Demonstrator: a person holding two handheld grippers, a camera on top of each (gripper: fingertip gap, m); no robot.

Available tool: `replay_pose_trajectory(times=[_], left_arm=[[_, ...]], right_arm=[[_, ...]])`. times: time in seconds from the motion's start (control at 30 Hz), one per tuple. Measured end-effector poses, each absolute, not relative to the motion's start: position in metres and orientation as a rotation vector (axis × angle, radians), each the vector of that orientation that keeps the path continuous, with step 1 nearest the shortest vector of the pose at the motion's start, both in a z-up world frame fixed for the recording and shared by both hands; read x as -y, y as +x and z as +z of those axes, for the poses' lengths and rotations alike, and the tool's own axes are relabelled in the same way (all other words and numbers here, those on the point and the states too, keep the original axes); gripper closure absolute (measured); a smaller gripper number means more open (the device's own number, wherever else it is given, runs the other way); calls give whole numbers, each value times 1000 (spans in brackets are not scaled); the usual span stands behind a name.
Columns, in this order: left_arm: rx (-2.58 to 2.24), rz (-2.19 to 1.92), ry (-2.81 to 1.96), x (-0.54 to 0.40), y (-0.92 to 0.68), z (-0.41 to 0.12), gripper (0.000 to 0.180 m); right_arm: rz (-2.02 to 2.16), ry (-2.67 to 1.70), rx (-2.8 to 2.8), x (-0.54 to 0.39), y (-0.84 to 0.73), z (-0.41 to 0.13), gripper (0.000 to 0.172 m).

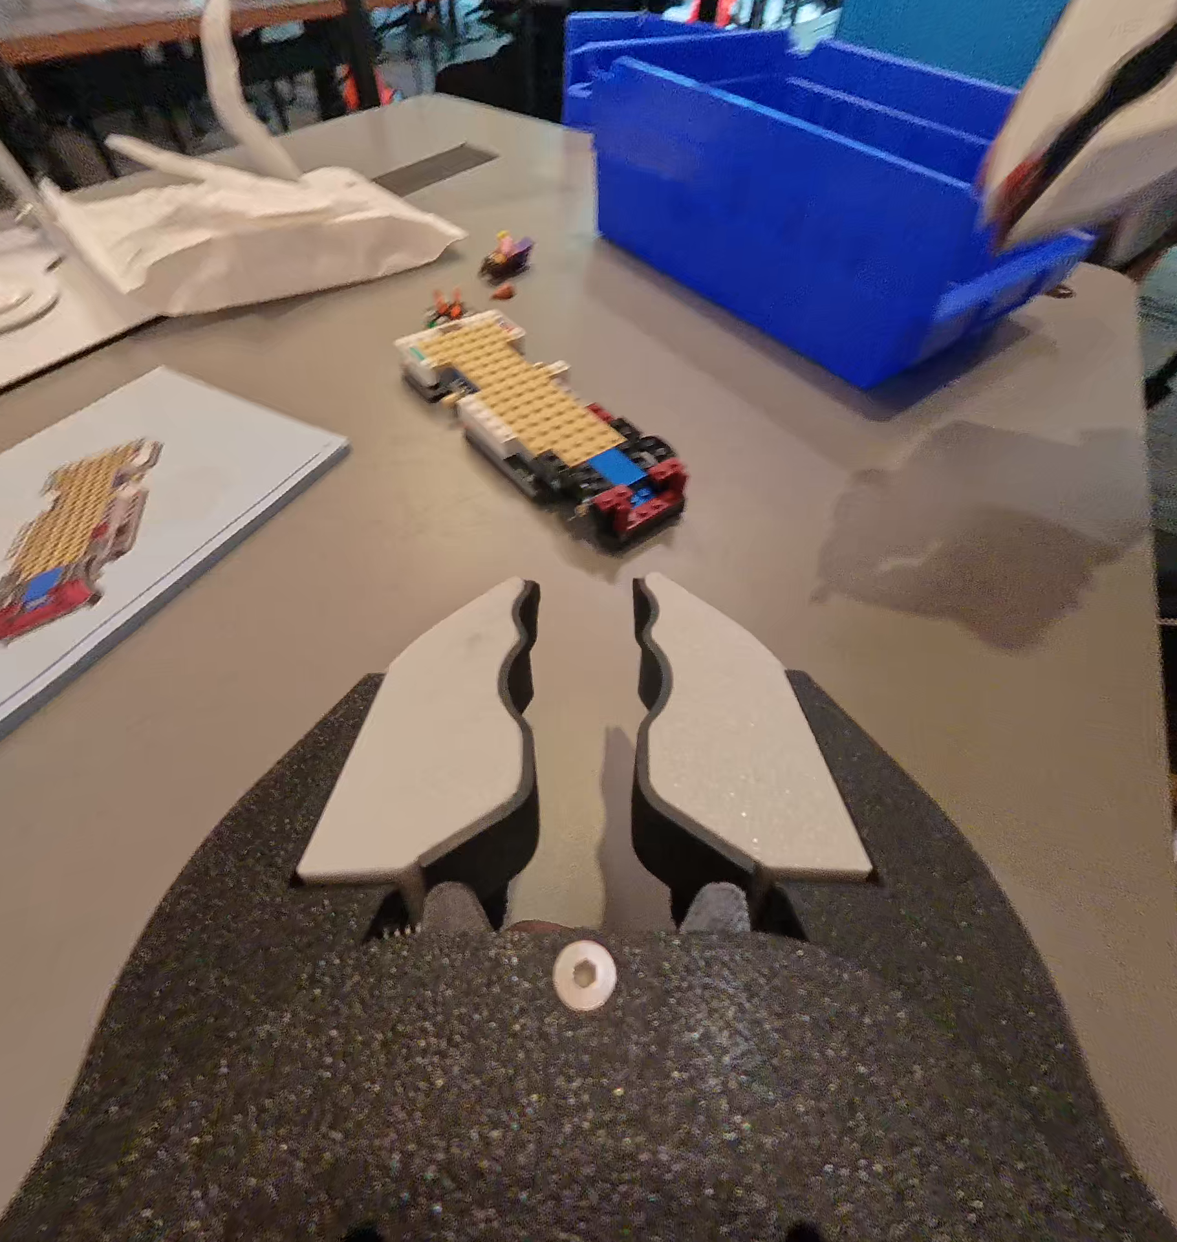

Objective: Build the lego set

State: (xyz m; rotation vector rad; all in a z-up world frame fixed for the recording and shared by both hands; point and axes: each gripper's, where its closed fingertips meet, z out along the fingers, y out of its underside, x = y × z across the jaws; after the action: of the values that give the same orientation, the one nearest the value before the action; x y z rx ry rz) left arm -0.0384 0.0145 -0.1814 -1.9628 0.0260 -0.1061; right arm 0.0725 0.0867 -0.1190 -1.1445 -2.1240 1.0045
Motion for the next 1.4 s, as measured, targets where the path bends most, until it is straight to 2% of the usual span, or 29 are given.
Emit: replay_pose_trajectory(times=[0.2,0.4,0.57,0.6,0.77,1.0,1.23,1.4], left_arm=[[-299,-161,-1933,-14,6,-179,153],[-503,-160,-1994,-16,29,-194,153],[-536,-198,-2009,-20,33,-197,168],[-529,-205,-2013,-21,32,-197,173],[-423,-335,-2070,-28,29,-201,175],[-31,-607,-2123,-50,8,-205,175],[182,-696,-2171,-71,-8,-215,175],[232,-719,-2168,-78,-6,-215,175]], right_arm=[[1111,-1250,2412,-33,47,-188,169],[1213,-1245,2567,-18,38,-196,169],[1232,-1251,2601,-19,36,-201,169],[1235,-1250,2606,-20,37,-202,169],[1203,-1247,2554,-29,32,-206,167],[1009,-1083,2198,-66,18,-195,150],[742,-955,2034,-88,11,-209,149],[711,-915,1980,-90,4,-207,149]])
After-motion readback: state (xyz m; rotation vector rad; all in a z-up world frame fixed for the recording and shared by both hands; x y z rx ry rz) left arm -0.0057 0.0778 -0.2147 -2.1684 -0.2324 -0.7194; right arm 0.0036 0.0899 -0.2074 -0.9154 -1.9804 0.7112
